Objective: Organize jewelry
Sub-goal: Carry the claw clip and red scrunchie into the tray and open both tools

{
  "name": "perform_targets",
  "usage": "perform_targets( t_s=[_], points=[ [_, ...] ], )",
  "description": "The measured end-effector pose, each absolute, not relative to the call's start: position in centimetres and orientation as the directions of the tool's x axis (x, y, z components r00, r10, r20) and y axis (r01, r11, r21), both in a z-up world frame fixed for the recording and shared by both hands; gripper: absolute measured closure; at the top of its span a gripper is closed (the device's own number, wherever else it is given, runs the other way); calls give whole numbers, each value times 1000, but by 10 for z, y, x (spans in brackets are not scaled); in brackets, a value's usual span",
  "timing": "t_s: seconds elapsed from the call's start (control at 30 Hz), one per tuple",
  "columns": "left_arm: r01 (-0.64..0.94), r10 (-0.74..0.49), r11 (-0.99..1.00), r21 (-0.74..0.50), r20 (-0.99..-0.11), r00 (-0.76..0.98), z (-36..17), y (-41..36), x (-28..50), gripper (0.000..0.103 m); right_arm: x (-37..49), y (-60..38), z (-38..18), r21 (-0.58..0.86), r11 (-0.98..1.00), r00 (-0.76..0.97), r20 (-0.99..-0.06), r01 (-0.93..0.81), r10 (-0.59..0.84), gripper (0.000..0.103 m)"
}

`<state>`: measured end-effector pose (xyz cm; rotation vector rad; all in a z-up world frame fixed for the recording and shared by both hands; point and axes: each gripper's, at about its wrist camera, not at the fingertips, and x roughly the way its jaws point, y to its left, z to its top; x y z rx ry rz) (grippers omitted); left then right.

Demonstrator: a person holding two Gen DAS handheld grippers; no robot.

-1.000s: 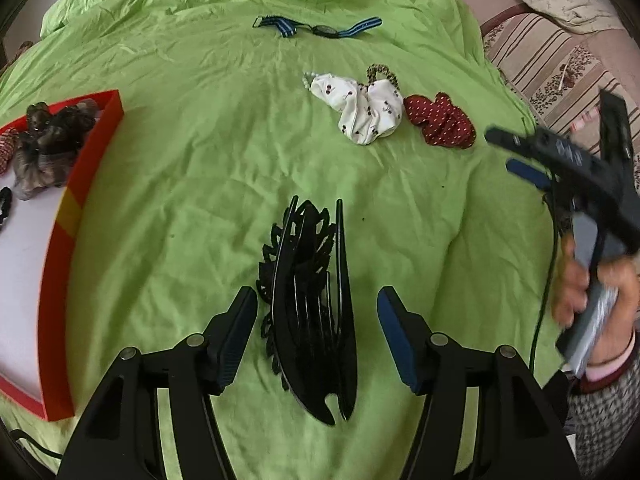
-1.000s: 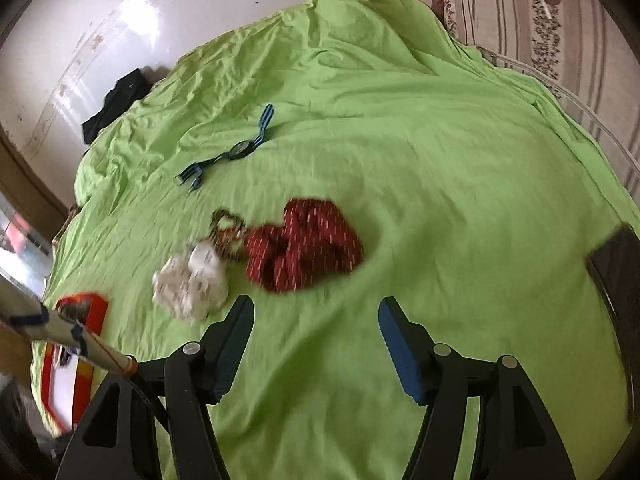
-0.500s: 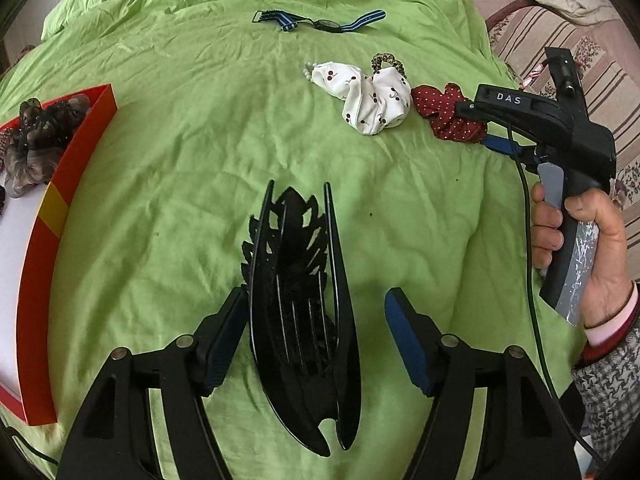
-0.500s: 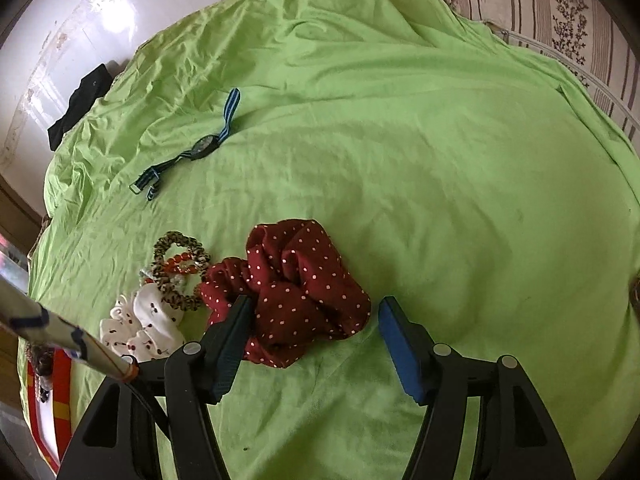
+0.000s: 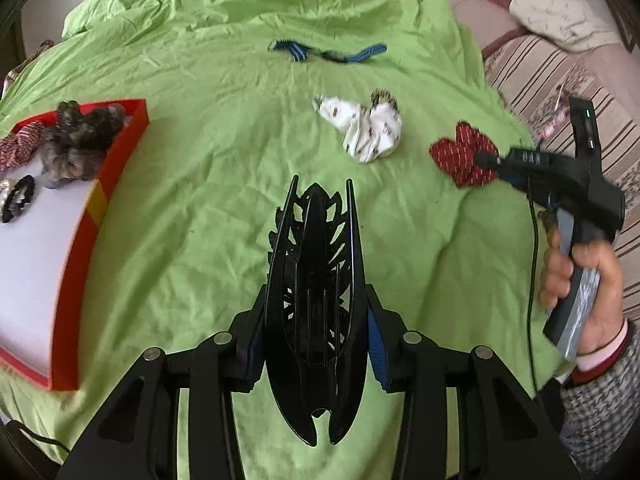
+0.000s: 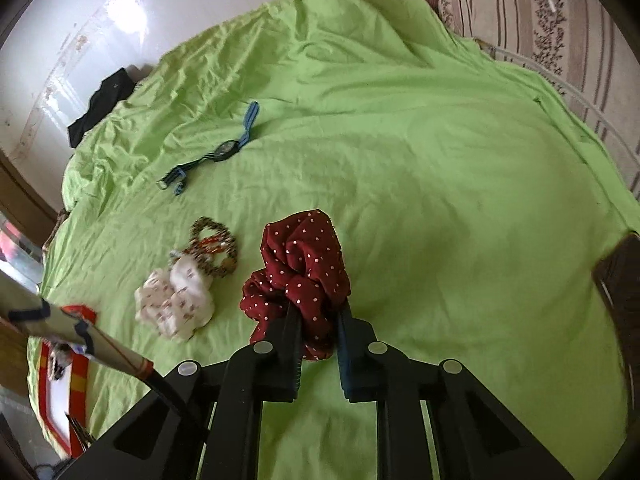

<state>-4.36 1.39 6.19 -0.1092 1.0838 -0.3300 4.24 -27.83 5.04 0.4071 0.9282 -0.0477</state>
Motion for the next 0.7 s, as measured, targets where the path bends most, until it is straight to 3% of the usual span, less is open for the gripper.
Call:
perform_targets(
  t_s=[0.27, 0.7],
  points=[
    [216, -321, 945, -244, -815, 483, 91, 30, -70, 62, -8, -257, 80, 378, 914, 634, -746, 149, 205, 87],
    [123, -197, 980, -154, -803, 563, 101, 83, -102, 62, -58, -180, 108, 423, 906, 611, -717, -1, 335, 87]
  ],
)
